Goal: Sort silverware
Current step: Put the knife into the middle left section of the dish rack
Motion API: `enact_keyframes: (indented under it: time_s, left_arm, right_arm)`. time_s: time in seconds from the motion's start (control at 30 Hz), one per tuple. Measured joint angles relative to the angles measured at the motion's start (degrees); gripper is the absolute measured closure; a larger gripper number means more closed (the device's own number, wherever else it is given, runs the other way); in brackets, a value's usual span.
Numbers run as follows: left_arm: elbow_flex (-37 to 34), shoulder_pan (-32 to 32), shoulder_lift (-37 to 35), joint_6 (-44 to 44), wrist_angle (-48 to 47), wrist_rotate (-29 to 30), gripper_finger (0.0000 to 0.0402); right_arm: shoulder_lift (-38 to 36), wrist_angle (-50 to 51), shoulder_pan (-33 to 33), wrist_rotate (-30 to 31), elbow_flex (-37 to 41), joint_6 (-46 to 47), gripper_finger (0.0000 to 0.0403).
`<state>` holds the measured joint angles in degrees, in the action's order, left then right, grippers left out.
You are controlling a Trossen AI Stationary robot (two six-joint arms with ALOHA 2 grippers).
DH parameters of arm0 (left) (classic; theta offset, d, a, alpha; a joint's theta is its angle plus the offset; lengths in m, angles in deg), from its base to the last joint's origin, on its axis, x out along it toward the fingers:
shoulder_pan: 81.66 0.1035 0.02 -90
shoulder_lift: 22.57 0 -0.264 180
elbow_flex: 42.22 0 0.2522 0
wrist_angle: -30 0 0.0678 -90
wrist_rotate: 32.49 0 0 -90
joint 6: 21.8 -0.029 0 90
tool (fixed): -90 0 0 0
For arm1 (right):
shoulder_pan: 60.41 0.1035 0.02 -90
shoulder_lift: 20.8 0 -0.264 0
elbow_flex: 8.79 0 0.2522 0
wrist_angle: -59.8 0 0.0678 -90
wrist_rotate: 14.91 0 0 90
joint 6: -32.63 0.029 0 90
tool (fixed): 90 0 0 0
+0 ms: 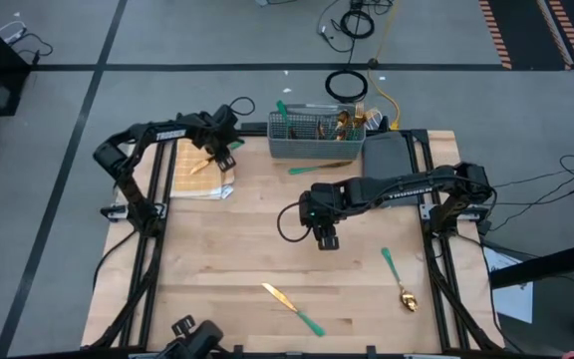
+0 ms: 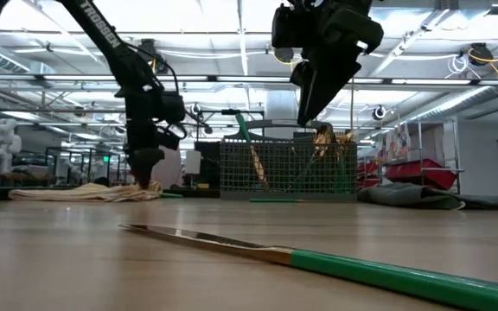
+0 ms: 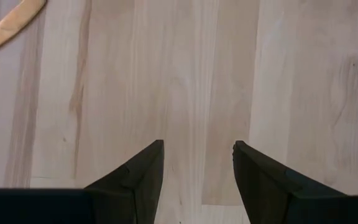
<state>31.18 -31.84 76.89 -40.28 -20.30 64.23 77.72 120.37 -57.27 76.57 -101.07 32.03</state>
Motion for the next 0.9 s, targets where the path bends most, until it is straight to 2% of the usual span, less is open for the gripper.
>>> enact_keyframes:
  time_s: [0.2,0.33,0.47,0.57,0.9]
  left_arm:
    - [0.3,0.3,5.0,-0.3,1.1,1.4,0.0283]
    - [0.8,1.2,8.8,2.6,2.2,1.8,0.0284]
    - [1.6,1.5,9.7,3.0,1.9,2.4,0.0320]
    - [2.1,1.7,9.1,4.6,1.2,2.0,0.0372]
    - [2.9,1.3,1.3,9.8,-1.8,-2.9,0.0372]
  right_arm:
    - [0.0,-0.1,0.2,0.0,0.0,0.5,0.0222]
    - [0.0,-0.4,0.9,0.0,0.0,1.8,0.0222]
    - [0.0,-1.3,2.3,0.0,0.0,3.0,0.0222]
    - [0.0,-2.0,3.3,0.0,0.0,3.6,0.0222]
    - [0.0,-2.9,5.3,0.0,0.0,6.6,0.0222]
